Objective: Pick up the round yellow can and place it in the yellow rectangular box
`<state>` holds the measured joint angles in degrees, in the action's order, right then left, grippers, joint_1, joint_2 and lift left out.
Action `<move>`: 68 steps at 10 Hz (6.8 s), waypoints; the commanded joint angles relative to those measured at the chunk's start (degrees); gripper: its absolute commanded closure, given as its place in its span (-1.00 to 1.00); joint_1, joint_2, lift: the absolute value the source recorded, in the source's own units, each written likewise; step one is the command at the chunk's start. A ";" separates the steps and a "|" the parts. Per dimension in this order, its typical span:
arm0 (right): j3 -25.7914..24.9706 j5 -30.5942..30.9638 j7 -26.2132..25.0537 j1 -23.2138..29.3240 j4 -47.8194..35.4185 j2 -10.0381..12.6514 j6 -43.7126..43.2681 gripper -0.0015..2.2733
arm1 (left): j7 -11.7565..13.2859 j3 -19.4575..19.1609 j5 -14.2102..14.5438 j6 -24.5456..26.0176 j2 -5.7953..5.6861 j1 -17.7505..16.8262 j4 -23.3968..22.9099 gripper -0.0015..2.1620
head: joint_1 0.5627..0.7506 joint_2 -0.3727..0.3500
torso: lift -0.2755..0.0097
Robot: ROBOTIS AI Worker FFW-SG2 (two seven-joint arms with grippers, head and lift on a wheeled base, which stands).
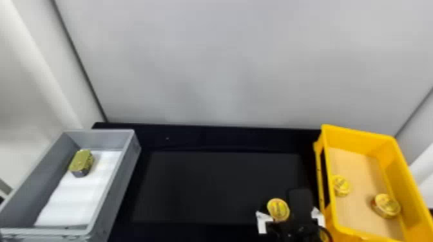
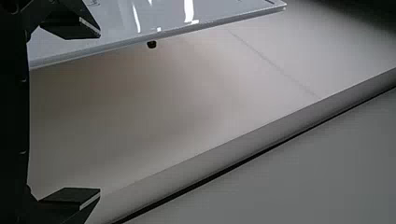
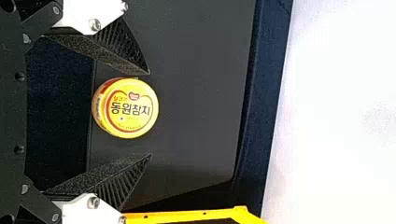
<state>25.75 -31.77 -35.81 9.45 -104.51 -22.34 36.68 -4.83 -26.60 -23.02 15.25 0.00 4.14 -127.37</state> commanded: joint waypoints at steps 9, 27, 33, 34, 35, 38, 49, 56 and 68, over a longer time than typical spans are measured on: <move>0.28 -0.75 1.00 -0.48 2.65 0.02 0.95 -0.63 | -0.01 0.04 -0.09 -0.31 0.15 0.08 -0.16 -0.92 | 0.39 0.07 | 0.54; 0.37 -0.75 1.26 -0.65 0.36 -0.33 1.57 -0.40 | -0.01 -0.57 -0.18 -0.48 0.15 0.25 -0.34 -0.91 | 0.39 0.07 | 0.54; -0.86 5.93 1.18 -4.00 -8.87 -0.16 7.02 -0.40 | -0.01 -0.31 -0.18 -0.31 0.15 0.16 0.19 -0.91 | 0.39 0.07 | 0.54; -1.56 7.51 1.18 -4.00 -10.63 0.02 8.25 -0.40 | -0.01 -0.40 -0.18 -0.22 0.15 0.16 0.28 -0.91 | 0.39 0.07 | 0.54; -2.44 8.57 1.18 -4.17 -12.47 0.11 9.74 -0.40 | -0.01 -0.22 -0.18 -0.22 0.15 0.16 0.36 -0.91 | 0.39 0.07 | 0.54; -5.26 10.94 1.53 -5.93 -18.98 0.11 13.44 -0.40 | -0.09 0.13 -0.18 -0.13 0.15 -0.01 0.54 -0.91 | 0.39 0.07 | 0.54; -26.89 21.49 -2.69 1.81 -24.60 0.46 17.48 -0.40 | -0.09 -0.22 -0.18 -0.04 0.15 0.16 0.45 -0.91 | 0.39 0.07 | 0.54; -31.99 11.91 -5.86 8.14 -12.82 2.04 10.10 -0.39 | -0.09 -0.84 -0.09 -0.13 0.15 0.52 0.01 -0.91 | 0.39 0.07 | 0.54; -30.76 7.86 -5.77 8.58 -9.48 1.78 9.57 -0.88 | -0.09 -0.75 -0.09 -0.22 0.15 0.52 -0.08 -0.91 | 0.39 0.07 | 0.54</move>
<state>-5.17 -23.98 -41.65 18.22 -114.00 -20.55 46.42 -4.92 -27.36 -23.11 15.03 0.00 4.67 -127.44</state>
